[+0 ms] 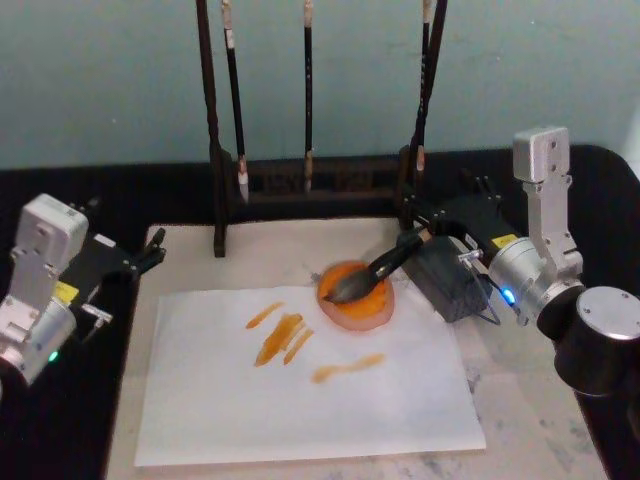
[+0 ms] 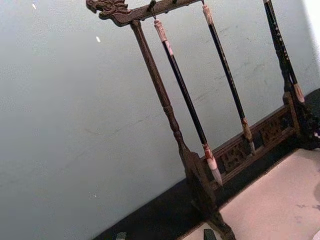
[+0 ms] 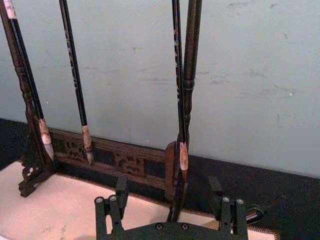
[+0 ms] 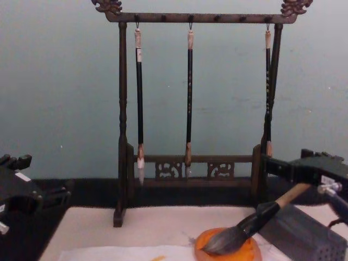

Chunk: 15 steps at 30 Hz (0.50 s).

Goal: Pick up the brush from the inkstone, write on the paper, then place the brush back to its original position.

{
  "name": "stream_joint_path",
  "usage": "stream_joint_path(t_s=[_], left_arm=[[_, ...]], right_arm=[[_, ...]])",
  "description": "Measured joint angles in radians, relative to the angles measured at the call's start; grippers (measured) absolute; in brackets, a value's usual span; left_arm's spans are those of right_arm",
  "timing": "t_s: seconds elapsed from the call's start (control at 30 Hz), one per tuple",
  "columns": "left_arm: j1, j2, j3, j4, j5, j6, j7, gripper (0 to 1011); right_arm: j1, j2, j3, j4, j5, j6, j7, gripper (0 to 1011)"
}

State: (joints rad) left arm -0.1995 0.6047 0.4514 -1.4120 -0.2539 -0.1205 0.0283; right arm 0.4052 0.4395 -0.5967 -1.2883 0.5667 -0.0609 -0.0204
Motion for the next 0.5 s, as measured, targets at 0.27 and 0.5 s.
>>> stream_joint_path(t_s=[0.27, 0.5], left_arm=[[0.0, 0.0, 0.0, 0.0, 0.0, 0.0, 0.0, 1001], [0.0, 0.0, 0.0, 0.0, 0.0, 0.0, 0.0, 1001]], right_arm=[[0.0, 0.0, 0.0, 0.0, 0.0, 0.0, 0.0, 1000], [0.0, 0.0, 0.0, 0.0, 0.0, 0.0, 0.0, 1000]])
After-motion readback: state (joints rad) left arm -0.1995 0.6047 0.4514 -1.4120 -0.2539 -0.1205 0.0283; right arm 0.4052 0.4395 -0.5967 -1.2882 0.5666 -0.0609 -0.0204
